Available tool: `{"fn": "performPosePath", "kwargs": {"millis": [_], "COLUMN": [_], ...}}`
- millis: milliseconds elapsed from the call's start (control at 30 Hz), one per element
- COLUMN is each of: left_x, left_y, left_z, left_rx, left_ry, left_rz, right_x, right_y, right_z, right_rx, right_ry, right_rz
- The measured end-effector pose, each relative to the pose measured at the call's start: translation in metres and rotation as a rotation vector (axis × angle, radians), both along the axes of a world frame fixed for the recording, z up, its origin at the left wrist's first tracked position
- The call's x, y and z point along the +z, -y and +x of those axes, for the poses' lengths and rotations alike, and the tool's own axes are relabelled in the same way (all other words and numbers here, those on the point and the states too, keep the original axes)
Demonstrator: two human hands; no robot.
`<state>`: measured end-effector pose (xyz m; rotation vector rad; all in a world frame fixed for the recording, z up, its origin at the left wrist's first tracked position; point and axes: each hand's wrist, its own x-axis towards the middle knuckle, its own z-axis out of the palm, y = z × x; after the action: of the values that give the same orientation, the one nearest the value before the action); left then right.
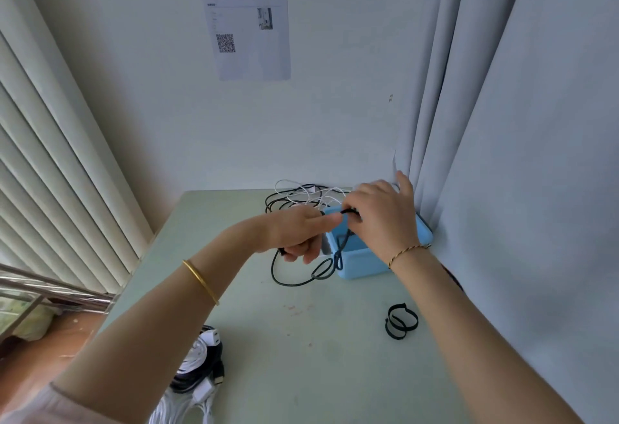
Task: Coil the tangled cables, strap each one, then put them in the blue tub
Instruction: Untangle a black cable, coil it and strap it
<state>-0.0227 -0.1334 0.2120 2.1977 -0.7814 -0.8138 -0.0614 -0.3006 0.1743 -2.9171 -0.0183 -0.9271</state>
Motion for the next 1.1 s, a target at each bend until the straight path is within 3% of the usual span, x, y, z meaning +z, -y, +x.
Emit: {"fn": "performPosePath", "kwargs": {"millis": [100, 233, 400, 567, 667, 733, 800, 867, 933, 1033, 1100], "left_x": [0.003, 0.009, 0.015, 0.034, 0.044, 0.045, 0.04, 0.035, 0.031, 0.029, 0.029], "left_y": [-0.009, -0.023, -0.029, -0.036, -0.035, -0.032, -0.029, -0.025, -0.022, -0.019, -0.017], "left_z": [0.006, 0.023, 0.038, 0.049, 0.046, 0.042, 0.038, 0.033, 0.029, 0.026, 0.025], "left_rx": [0.101, 0.302, 0.611, 0.794, 0.762, 0.698, 0.607, 0.521, 0.464, 0.403, 0.394], "left_ry": [-0.031, -0.199, -0.293, -0.18, -0.037, -0.017, -0.025, -0.045, -0.051, -0.08, -0.106], "left_rz": [-0.105, -0.385, -0.737, -0.998, -0.971, -0.893, -0.775, -0.673, -0.58, -0.498, -0.479], "right_x": [-0.007, -0.026, -0.083, -0.169, -0.198, -0.195, -0.177, -0.149, -0.109, -0.046, -0.019], "right_y": [0.012, 0.014, 0.015, 0.013, 0.011, 0.011, 0.013, 0.015, 0.012, -0.001, -0.001], "right_z": [0.008, 0.003, -0.002, -0.027, -0.036, -0.034, -0.026, -0.015, -0.007, 0.001, 0.001], "right_rx": [0.1, 0.214, 0.142, -0.12, -0.353, -0.377, -0.312, -0.2, -0.086, 0.034, 0.078], "right_ry": [0.043, -0.217, -0.383, -0.87, -1.172, -1.231, -1.135, -0.889, -0.548, -0.07, -0.037], "right_rz": [0.086, 0.716, 1.188, 1.079, 0.879, 0.608, 0.314, 0.342, 0.61, 1.334, 1.664]}}
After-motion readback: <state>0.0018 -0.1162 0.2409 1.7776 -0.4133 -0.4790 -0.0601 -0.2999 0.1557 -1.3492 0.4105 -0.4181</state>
